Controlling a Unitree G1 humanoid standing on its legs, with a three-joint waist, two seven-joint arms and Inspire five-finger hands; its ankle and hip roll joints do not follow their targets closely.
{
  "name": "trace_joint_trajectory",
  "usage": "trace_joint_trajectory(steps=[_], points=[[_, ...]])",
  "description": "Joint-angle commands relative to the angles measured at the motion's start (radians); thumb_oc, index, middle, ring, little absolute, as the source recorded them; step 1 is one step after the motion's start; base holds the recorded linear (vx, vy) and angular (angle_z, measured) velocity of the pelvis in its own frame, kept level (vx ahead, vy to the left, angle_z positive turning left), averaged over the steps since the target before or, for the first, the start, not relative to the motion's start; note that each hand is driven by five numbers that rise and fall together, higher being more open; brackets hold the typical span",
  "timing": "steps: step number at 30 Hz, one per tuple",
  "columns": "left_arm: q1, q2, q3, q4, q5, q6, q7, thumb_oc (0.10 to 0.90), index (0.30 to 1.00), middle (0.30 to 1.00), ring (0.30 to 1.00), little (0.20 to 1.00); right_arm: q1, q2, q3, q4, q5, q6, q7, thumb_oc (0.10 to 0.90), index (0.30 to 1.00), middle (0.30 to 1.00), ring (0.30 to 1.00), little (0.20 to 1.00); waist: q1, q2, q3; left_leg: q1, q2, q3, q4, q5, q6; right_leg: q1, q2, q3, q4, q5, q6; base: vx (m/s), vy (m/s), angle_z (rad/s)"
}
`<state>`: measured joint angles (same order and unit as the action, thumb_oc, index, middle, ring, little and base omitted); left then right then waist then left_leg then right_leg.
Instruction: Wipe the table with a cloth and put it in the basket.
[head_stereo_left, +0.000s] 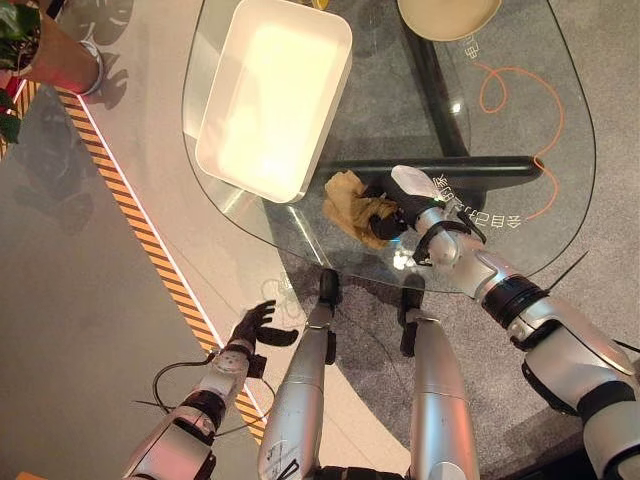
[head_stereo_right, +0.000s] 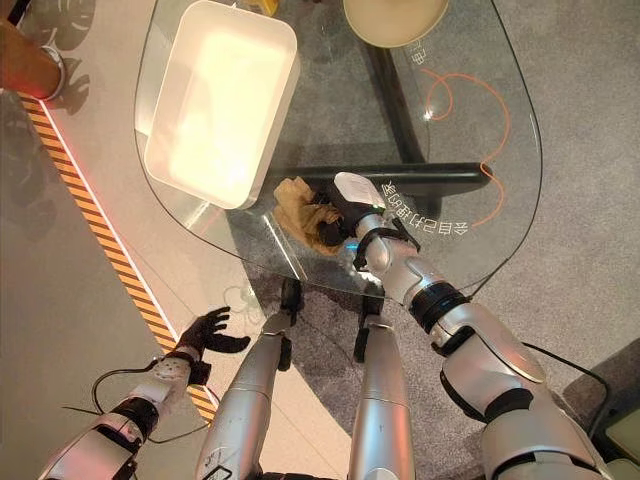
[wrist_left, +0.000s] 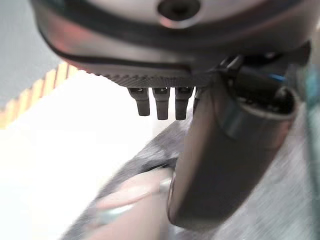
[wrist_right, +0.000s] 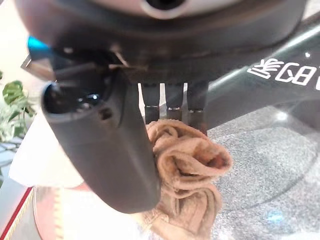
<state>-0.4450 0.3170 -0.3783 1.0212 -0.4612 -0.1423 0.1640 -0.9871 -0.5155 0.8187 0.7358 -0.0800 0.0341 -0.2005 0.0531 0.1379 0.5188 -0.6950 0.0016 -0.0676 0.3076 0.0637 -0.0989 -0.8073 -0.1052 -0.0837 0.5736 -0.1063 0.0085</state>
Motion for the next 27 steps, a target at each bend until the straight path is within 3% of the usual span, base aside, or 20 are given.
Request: trace_joint_trajectory(steps=[1,11,27], points=[[-0.009,0.029,0.082,-0.019,-0.102,-0.081,0.100,0.800,0.900,0.900,0.900,0.900,-0.005,0.080,-0.061,-0.071,0.082,-0.072,-0.077,0.100,0.300,0.300,0.300,0.200,0.015,-0.027,0.001,-0.011,-0.074,0.090,0.078,-0.049,0.075,0.047,0.033,-0.056,-0.088,0.045,0.003,0.00,0.000,0.00],[-0.049,0.064,0.234,-0.113,-0.318,-0.189,0.158,0.800,0.900,0.900,0.900,0.900,0.000,0.060,-0.166,-0.098,0.209,-0.086,-0.210,0.100,0.300,0.300,0.300,0.200,0.013,-0.040,0.001,-0.023,-0.063,0.089,0.103,-0.062,0.079,0.029,0.043,-0.047,-0.048,0.030,-0.002,0.00,-0.003,0.01],[-0.133,0.127,0.342,-0.166,-0.409,-0.304,0.238,0.800,0.900,0.900,0.900,0.900,0.086,0.014,-0.307,-0.312,0.221,-0.134,-0.348,0.100,0.300,0.300,0.300,0.200,-0.025,-0.076,0.001,-0.039,-0.050,0.088,0.128,-0.083,0.084,0.021,0.066,-0.026,-0.035,0.013,-0.002,0.00,0.000,-0.02]])
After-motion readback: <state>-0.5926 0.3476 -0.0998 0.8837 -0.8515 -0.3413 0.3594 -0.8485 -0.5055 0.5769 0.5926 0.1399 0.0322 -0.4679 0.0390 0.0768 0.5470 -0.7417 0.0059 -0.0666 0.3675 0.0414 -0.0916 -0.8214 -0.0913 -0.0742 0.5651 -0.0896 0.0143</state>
